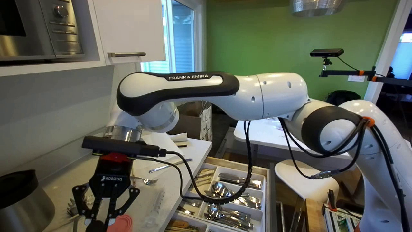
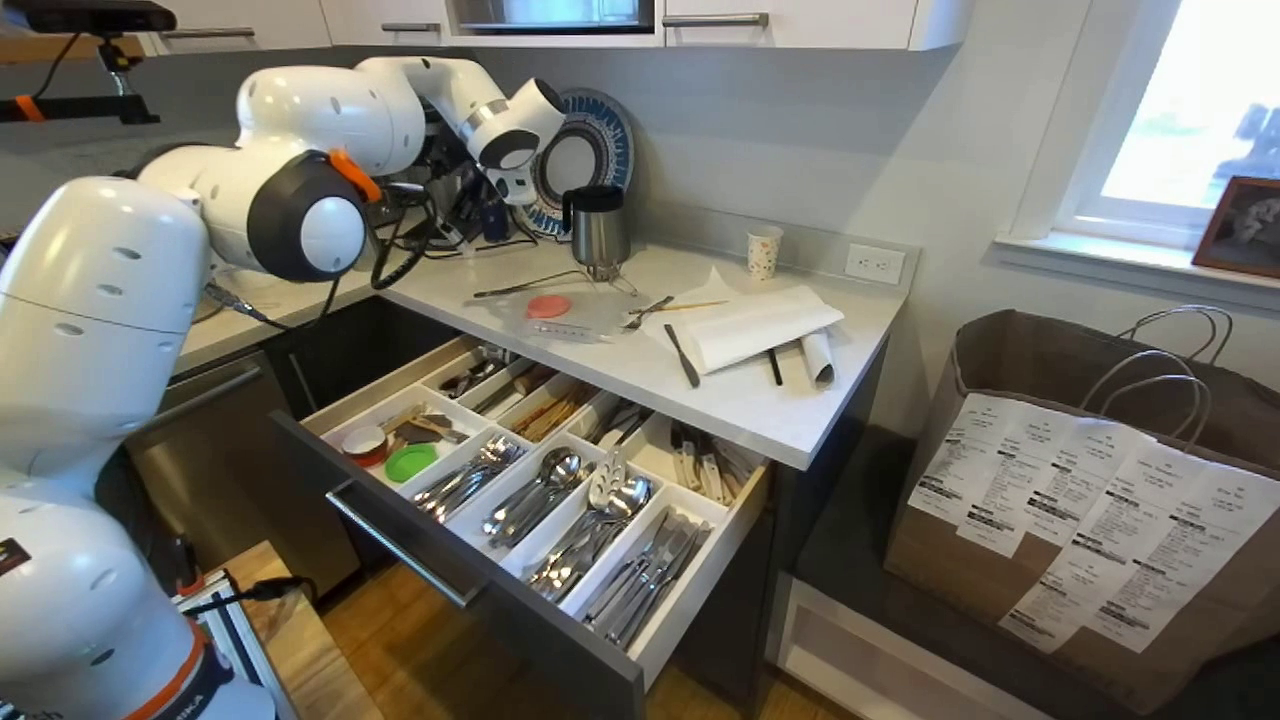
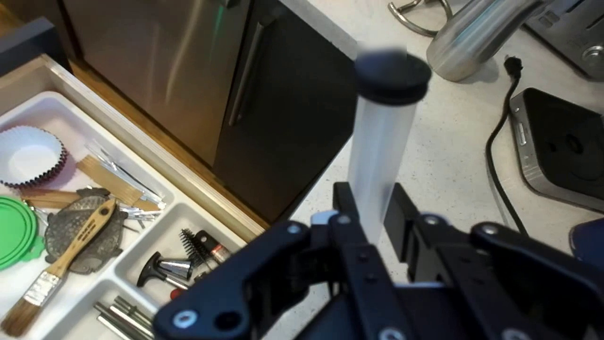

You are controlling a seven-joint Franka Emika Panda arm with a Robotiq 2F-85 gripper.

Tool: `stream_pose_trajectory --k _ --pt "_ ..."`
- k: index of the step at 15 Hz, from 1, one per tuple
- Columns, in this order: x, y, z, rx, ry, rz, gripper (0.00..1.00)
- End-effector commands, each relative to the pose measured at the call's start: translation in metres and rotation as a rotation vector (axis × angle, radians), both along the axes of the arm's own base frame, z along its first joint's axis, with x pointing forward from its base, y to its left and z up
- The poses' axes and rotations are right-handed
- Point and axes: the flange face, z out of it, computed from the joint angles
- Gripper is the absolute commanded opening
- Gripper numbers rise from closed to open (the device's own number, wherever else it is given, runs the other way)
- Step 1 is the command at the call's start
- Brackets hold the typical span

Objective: Pick up the syringe on the left and place it standing on the kitchen counter

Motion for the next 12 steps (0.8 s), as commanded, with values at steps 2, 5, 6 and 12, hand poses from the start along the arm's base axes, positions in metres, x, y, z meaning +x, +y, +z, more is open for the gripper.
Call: stream_pose_trajectory --k 2,5,6,12 --pt "0.024 -0.021 -0.034 0.129 0.197 -0.027 0.05" --pt "0.024 -0.025 -0.040 0.116 0.196 -0.053 0.05" --pt "0.027 -0.028 -0.047 0.121 0.207 -0.061 0.21" --pt "0.026 -0.023 -0.040 0.123 0.194 -0.053 0.05"
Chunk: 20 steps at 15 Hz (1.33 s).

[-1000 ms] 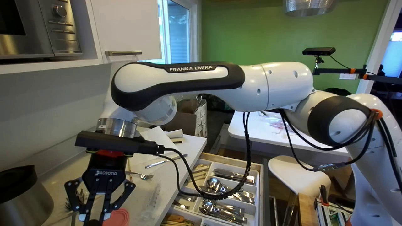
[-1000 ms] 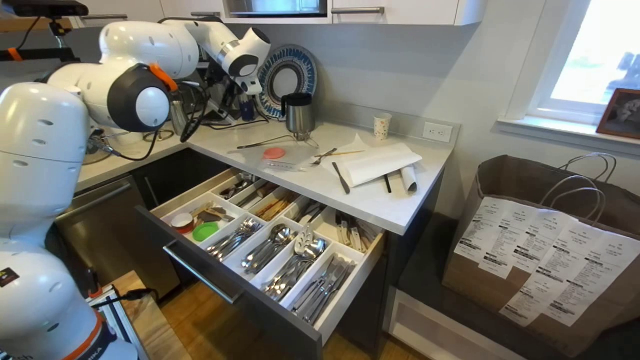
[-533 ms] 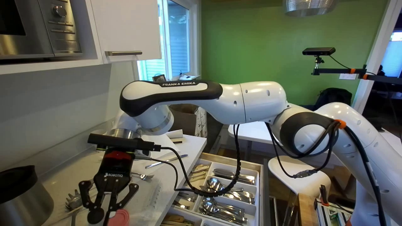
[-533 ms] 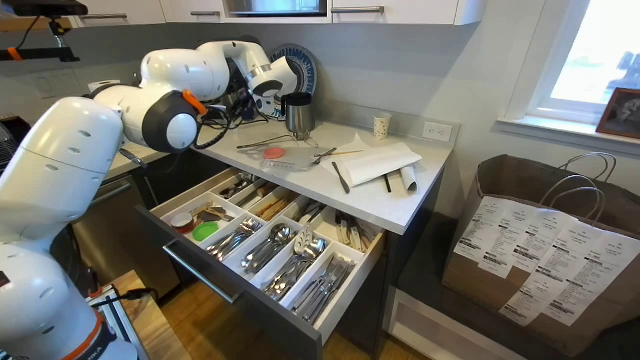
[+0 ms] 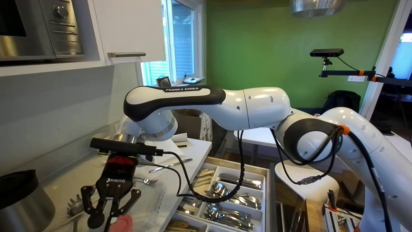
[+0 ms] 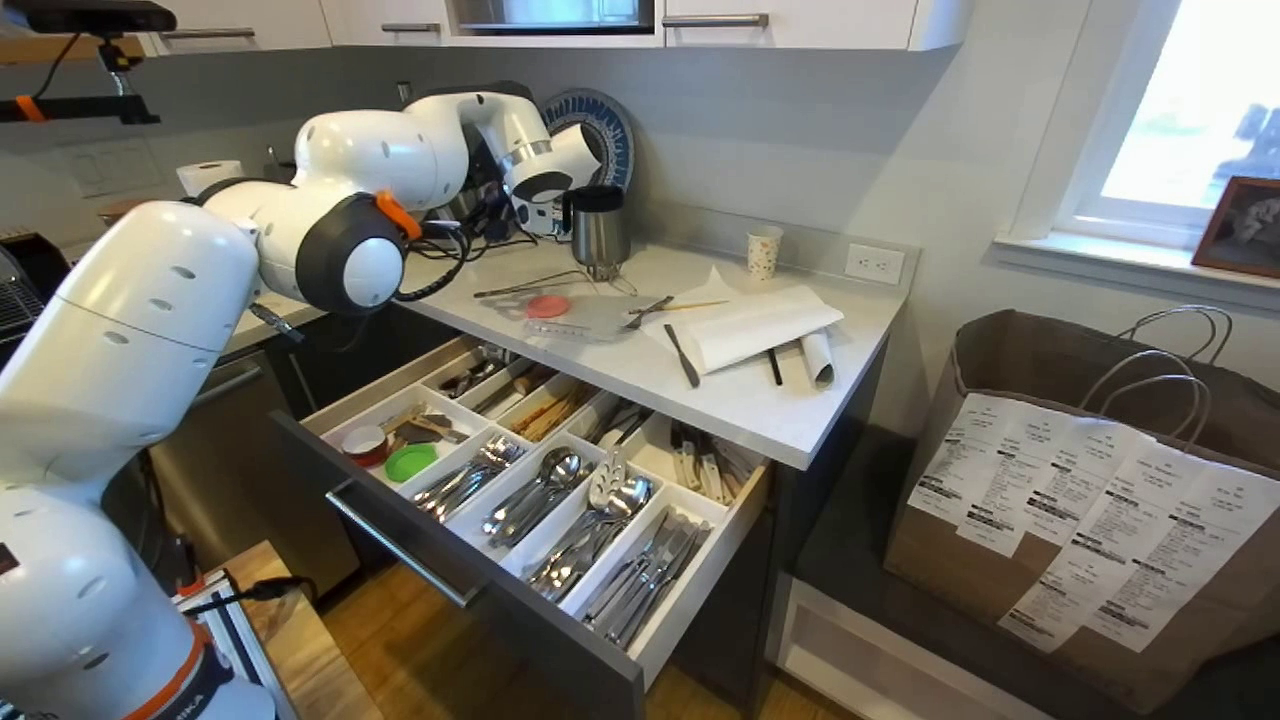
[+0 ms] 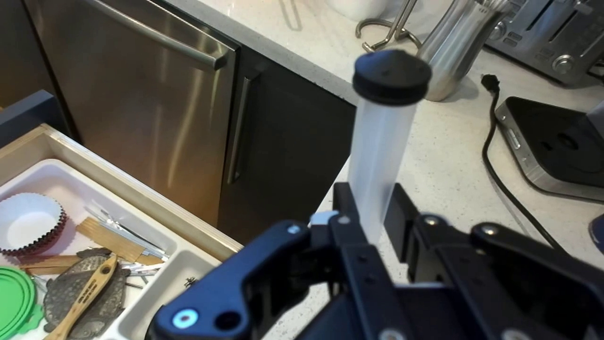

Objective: Pick up the syringe on the left and place it standing on the kitchen counter

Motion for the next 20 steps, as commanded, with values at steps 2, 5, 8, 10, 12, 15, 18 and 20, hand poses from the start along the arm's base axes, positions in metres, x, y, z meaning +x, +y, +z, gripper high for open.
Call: stream_pose_trajectory --k 2,5,8,10,12,15,18,20 --pt "0.008 -0.006 -0.012 0.000 0.050 -0.035 0.05" --pt "0.016 -0.021 -0.035 -0.001 0.120 -0.070 0.05" --pt "0.023 -0.032 -0.060 -0.001 0.189 -0.103 0.05" --pt "0.028 -0.037 -0.077 0.000 0.223 -0.120 0.05" --pt "0.032 -0.041 -0.089 0.002 0.250 -0.136 0.05" --pt "0.036 -0.042 -0.102 -0.002 0.266 -0.150 0.05" --pt "0.040 -0.044 -0.110 -0.016 0.284 -0.169 0.05" --pt "0.041 -0.045 -0.112 -0.022 0.292 -0.178 0.05"
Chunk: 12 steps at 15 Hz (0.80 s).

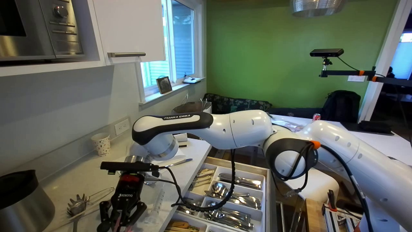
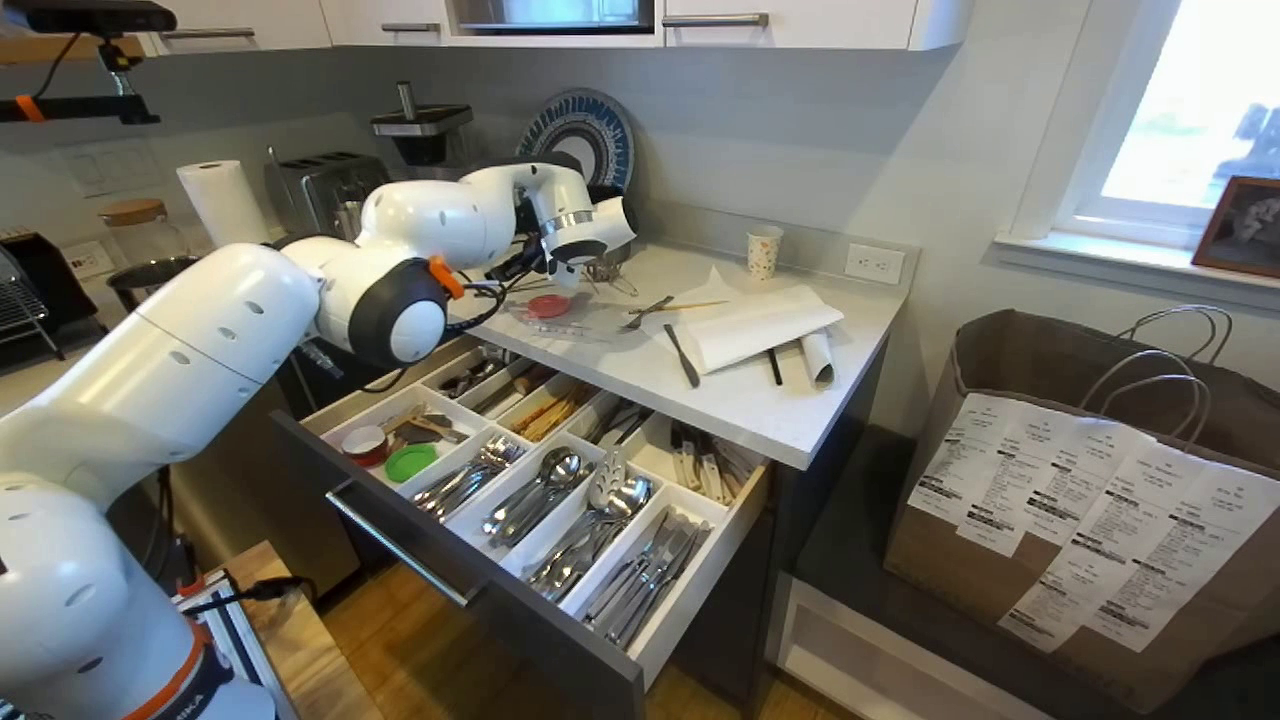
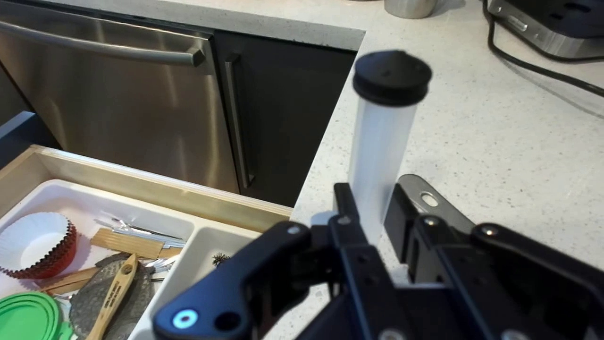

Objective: Pick up the syringe on the left and place it standing on the kitchen counter

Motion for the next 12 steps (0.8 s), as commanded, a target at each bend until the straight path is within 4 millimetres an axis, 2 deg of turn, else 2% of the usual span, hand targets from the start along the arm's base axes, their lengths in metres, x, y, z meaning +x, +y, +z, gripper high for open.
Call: stream_pose_trajectory --k 1,12 --pt "0.005 -0.002 -0.004 0.003 0.037 -0.012 0.05" --pt "0.006 -0.008 -0.015 -0.026 0.056 0.014 0.05"
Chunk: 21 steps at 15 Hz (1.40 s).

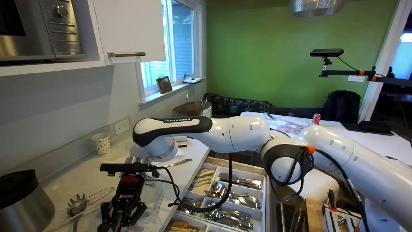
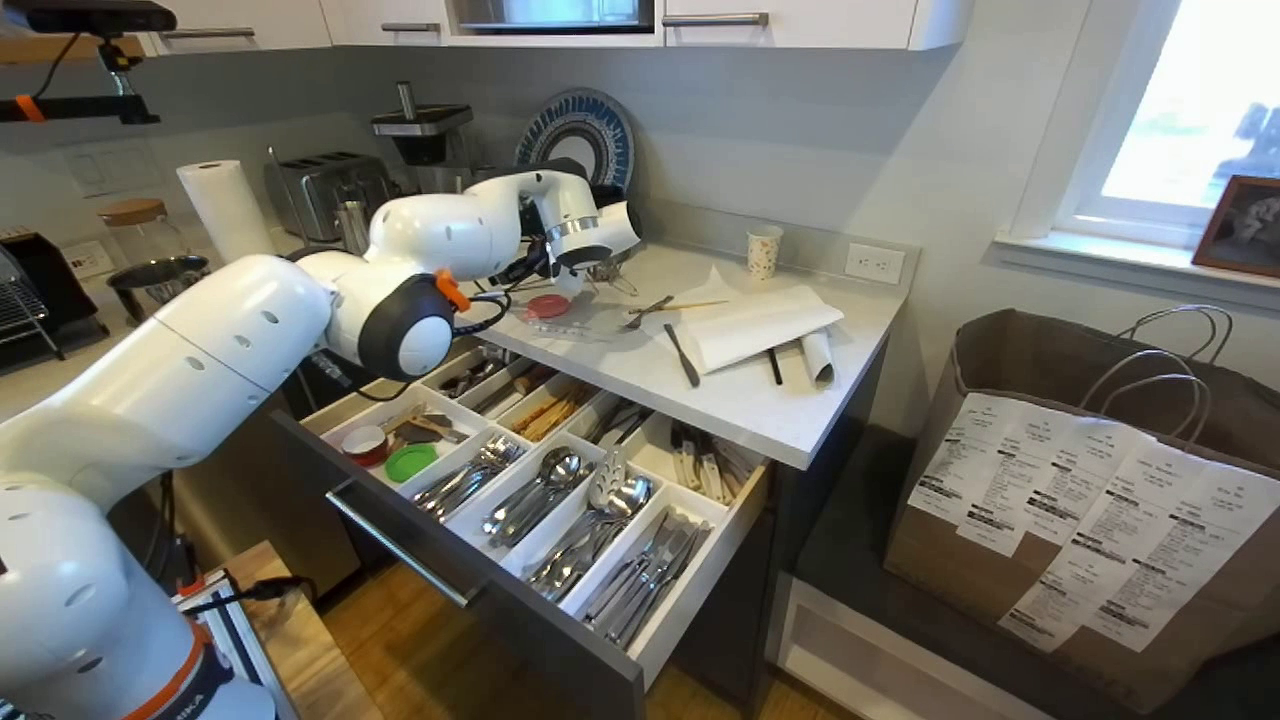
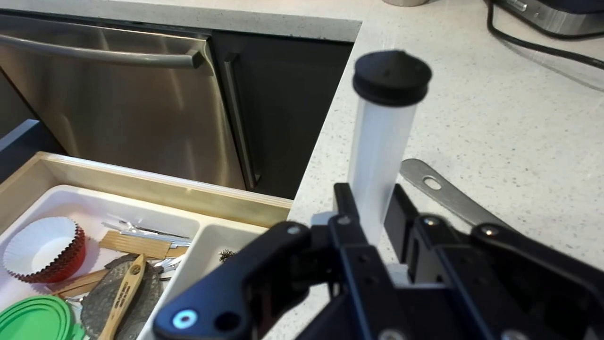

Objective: Pick up the syringe on the left and place it standing on the kitchen counter

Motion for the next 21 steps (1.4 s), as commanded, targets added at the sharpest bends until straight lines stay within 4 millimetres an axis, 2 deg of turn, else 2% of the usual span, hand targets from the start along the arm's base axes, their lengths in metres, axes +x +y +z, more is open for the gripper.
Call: stream_pose_trajectory --k 1,2,3,5,11,16,21 --pt "0.000 -0.005 -0.006 -0.002 0.011 0.039 0.05" --pt "0.000 -0.005 -0.006 0.000 0.007 0.043 0.05" --pt "-0.001 -0.006 -0.006 -0.004 0.010 0.048 0.44" --pt "-0.001 -0.007 -0.005 -0.005 0.007 0.057 0.52" --pt "0.002 -0.011 0.003 -0.015 -0.015 0.055 0.98" --pt "0.006 -0.018 0.017 -0.049 -0.054 0.041 1.00" --pt "0.010 -0.035 0.051 -0.143 -0.126 0.034 1.00"
